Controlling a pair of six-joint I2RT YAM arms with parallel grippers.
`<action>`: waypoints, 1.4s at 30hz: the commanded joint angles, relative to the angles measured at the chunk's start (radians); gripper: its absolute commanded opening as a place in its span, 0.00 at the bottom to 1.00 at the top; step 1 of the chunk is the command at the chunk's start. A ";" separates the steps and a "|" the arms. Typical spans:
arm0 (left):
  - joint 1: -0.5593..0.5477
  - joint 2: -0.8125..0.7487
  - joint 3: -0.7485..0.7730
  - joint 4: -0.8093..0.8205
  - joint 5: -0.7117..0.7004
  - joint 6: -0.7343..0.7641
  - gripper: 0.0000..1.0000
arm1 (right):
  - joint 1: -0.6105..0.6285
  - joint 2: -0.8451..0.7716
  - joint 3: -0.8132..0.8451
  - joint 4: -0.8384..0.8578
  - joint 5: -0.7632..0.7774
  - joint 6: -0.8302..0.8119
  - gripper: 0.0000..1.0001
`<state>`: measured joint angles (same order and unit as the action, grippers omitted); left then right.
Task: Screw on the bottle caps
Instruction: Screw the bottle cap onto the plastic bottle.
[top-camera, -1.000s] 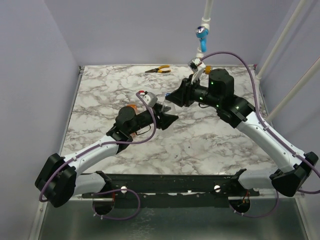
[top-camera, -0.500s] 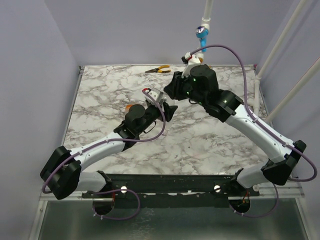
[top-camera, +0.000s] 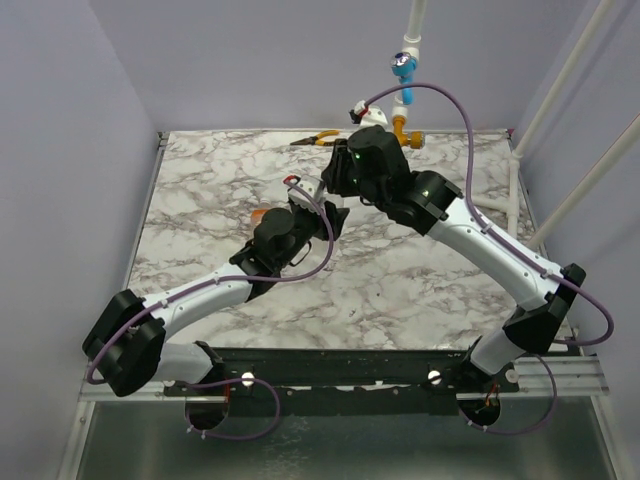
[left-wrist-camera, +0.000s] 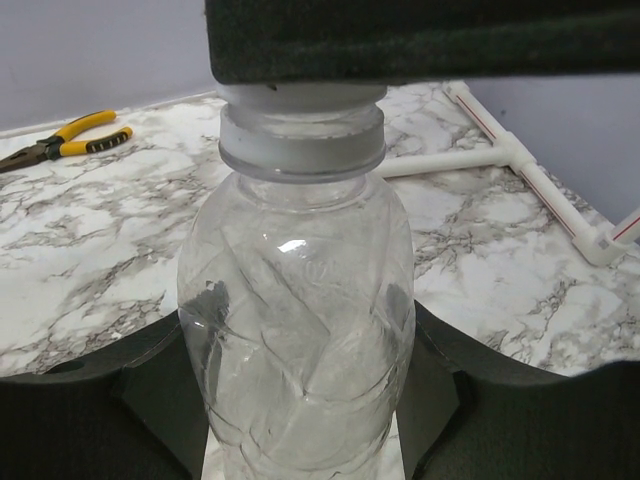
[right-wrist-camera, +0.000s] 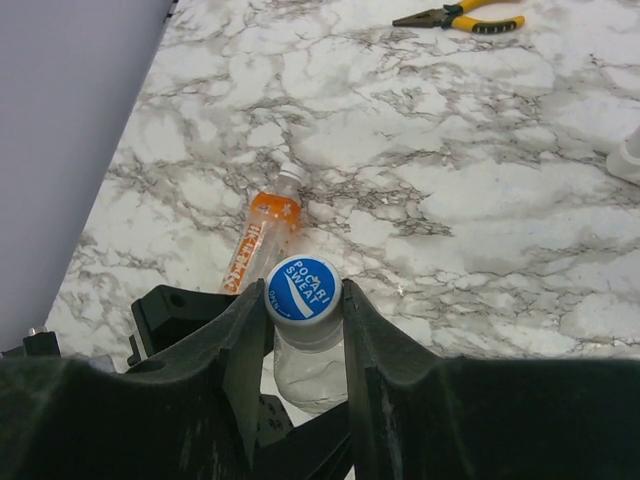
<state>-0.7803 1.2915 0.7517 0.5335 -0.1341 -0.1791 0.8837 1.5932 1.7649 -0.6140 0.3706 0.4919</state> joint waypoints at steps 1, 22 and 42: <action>-0.047 -0.036 0.047 0.160 0.089 0.054 0.27 | 0.015 0.050 -0.008 -0.077 -0.015 0.045 0.37; -0.021 -0.166 -0.114 0.062 0.216 -0.049 0.25 | 0.016 -0.168 -0.128 0.010 -0.175 0.032 0.90; 0.044 -0.266 -0.172 0.058 0.588 -0.123 0.26 | -0.172 -0.423 -0.386 0.268 -0.752 -0.142 0.99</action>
<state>-0.7467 1.0603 0.5938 0.5812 0.3225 -0.2718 0.8173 1.2037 1.4502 -0.4725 -0.0761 0.3836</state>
